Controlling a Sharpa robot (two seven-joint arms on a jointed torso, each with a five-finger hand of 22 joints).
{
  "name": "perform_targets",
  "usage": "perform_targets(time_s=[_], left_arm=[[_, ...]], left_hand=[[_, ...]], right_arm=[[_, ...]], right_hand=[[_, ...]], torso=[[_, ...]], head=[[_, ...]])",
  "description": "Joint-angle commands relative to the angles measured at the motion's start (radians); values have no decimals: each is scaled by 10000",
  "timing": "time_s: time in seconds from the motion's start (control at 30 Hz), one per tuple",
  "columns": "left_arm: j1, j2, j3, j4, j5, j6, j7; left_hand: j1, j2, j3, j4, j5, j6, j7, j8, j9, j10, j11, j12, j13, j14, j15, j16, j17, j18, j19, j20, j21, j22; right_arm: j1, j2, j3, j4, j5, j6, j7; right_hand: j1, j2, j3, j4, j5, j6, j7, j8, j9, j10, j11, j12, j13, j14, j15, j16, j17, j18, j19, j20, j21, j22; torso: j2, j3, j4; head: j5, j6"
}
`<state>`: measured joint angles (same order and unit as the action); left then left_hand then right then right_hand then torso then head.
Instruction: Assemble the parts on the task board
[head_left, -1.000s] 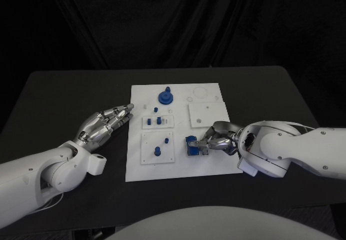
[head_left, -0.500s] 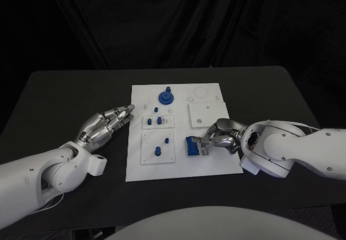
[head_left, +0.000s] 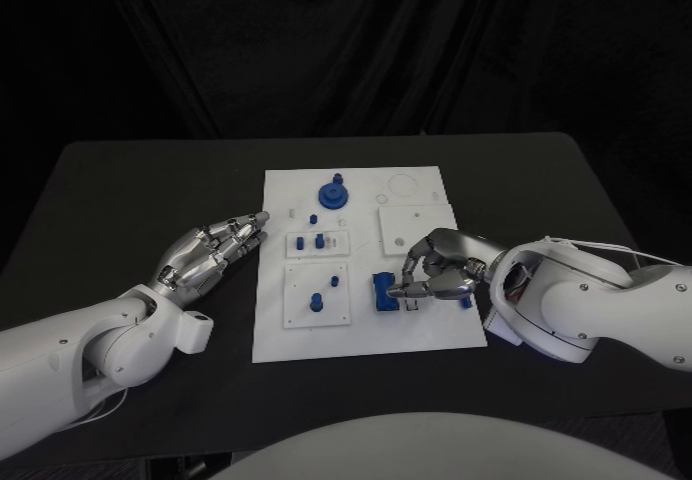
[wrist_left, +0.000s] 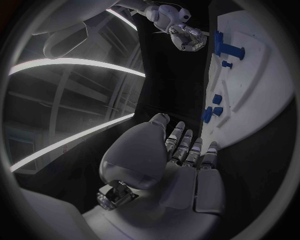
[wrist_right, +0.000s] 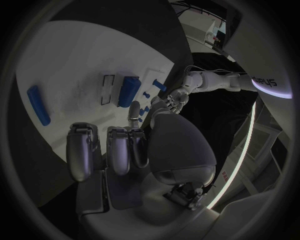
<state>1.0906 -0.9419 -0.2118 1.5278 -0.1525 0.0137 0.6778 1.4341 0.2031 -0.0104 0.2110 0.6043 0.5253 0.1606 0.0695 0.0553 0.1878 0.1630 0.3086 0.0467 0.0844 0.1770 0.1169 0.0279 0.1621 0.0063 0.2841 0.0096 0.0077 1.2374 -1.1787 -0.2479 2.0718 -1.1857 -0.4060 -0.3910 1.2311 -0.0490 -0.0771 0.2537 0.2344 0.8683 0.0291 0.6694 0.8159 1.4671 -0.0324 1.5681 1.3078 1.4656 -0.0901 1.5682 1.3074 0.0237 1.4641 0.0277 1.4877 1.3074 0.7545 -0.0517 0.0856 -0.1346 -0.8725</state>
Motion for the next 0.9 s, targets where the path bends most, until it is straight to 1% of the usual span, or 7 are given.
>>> perform_targets(time_s=[0.03,0.07,0.13,0.33,0.47,0.6,0.9], left_arm=[[-37,-6,6,27,-28,154,377],[-40,-7,6,29,-28,155,377],[-45,-8,6,30,-28,158,376],[-54,-15,6,28,-28,167,362],[-59,-9,6,18,-28,183,359],[-67,-3,6,11,-28,207,356],[-87,-22,6,12,-28,220,355]], left_hand=[[77,35,40,-3,63,-29,212,21,-3,-4,94,50,8,9,76,65,14,153,11,56,-5,13],[77,35,40,-3,63,-29,212,21,-3,-4,94,50,8,9,76,65,14,153,11,56,-5,13],[78,32,47,-6,66,-25,214,21,-2,-1,97,53,9,18,80,75,16,150,14,57,-2,15],[79,30,56,-8,69,-22,216,22,-2,3,100,57,9,27,85,86,18,148,17,59,0,17],[79,30,56,-8,69,-22,216,22,-2,3,100,57,9,27,85,86,18,148,17,59,0,17],[79,30,56,-8,69,-22,216,22,-2,3,100,57,9,27,85,86,18,148,17,59,0,17],[79,30,66,-9,73,-28,219,22,-2,8,106,63,10,31,89,91,18,146,19,60,2,19]], right_arm=[[-22,21,-1,-8,-987,443,-30],[-23,38,-1,-30,-1049,536,-98],[-24,71,-1,-71,-1129,655,-201],[-27,170,-2,-179,-1305,879,-466],[-30,258,-2,-253,-1355,1009,-589],[-53,378,-3,-359,-1377,1069,-659],[-150,541,-3,-570,-1390,1113,-774]], right_hand=[[163,-39,-164,164,-237,-229,-92,758,754,1037,-133,27,2630,1051,-106,26,2634,-14,660,-137,33,2340],[209,-66,-211,252,-321,-290,-131,1042,1053,1037,-182,27,2630,1051,-137,26,2634,-9,651,-171,15,2334],[201,-71,-242,320,-463,-317,-165,1187,1218,1037,-202,27,2630,1051,-163,26,2634,-2,638,-193,-13,2324],[260,-73,-237,306,-527,-310,-190,1257,1296,1037,-222,27,2630,1051,-179,26,2634,5,625,-207,-40,2315],[414,-75,-206,258,-486,-333,-212,1305,1372,1037,-245,27,2630,1051,-199,26,2634,10,616,-227,-59,2308],[607,-61,-172,201,-348,-372,-230,1331,1442,1037,-264,27,2630,1051,-219,26,2634,13,609,-248,-75,2303],[951,-9,-110,71,-317,-408,-249,1344,1519,1037,-283,27,2630,1051,-239,26,2634,17,603,-270,-93,2298]], torso=[[-1,0,-3],[-1,1,-4],[1,-2,-4],[-11,3,3],[1,-9,3],[6,-12,8],[13,-14,15]], head=[[-1,-1],[0,-1],[9,-1],[1,-1],[13,-1],[-7,-1],[12,-1]])
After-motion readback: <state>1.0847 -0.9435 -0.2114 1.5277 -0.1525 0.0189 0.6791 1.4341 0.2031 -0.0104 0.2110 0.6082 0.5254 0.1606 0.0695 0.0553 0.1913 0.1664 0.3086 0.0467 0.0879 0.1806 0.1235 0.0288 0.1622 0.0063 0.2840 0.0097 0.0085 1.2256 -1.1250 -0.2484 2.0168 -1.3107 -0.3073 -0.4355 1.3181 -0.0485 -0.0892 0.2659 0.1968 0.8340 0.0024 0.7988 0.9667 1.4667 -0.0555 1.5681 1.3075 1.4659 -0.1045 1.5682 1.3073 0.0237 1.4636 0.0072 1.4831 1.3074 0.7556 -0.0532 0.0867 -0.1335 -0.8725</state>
